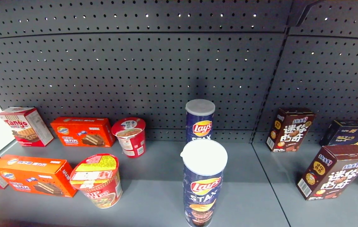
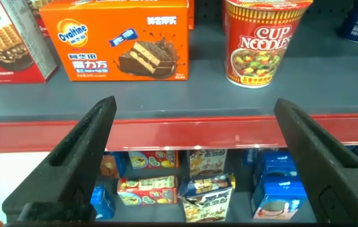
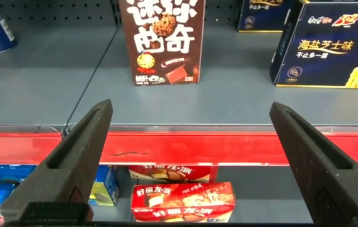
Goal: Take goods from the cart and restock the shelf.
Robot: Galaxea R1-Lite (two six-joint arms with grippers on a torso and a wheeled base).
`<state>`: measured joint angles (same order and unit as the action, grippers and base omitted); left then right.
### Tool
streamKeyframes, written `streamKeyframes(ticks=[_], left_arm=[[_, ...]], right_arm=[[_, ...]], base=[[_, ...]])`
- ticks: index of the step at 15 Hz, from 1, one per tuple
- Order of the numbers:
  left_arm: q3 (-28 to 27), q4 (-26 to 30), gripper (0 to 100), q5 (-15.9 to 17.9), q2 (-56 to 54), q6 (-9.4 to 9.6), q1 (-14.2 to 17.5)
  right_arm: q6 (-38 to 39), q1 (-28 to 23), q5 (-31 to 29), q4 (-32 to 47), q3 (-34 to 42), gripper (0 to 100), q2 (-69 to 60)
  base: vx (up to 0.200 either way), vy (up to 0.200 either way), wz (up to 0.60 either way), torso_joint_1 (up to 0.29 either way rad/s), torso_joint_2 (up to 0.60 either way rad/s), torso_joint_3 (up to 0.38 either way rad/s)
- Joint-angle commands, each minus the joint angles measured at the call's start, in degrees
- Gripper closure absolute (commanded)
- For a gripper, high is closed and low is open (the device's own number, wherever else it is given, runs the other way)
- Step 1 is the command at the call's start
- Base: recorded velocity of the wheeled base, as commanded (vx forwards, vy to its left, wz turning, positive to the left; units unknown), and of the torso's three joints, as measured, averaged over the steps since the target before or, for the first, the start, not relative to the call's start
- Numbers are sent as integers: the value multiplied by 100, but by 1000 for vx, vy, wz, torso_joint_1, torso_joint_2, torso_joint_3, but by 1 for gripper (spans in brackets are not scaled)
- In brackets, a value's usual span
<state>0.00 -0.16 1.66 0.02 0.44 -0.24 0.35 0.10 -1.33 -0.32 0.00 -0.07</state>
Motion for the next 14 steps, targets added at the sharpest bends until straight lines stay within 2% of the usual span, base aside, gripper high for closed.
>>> streamKeyframes(ticks=[1, 14], left_arm=[[0, -2, 0, 1, -2, 9, -2], [0, -2, 0, -78, -2, -35, -2]], right_arm=[[0, -1, 1, -3, 0, 0, 7], [26, -1, 1, -3, 0, 0, 7]], base=[[0, 0, 0, 0, 0, 0], [0, 0, 0, 0, 0, 0]])
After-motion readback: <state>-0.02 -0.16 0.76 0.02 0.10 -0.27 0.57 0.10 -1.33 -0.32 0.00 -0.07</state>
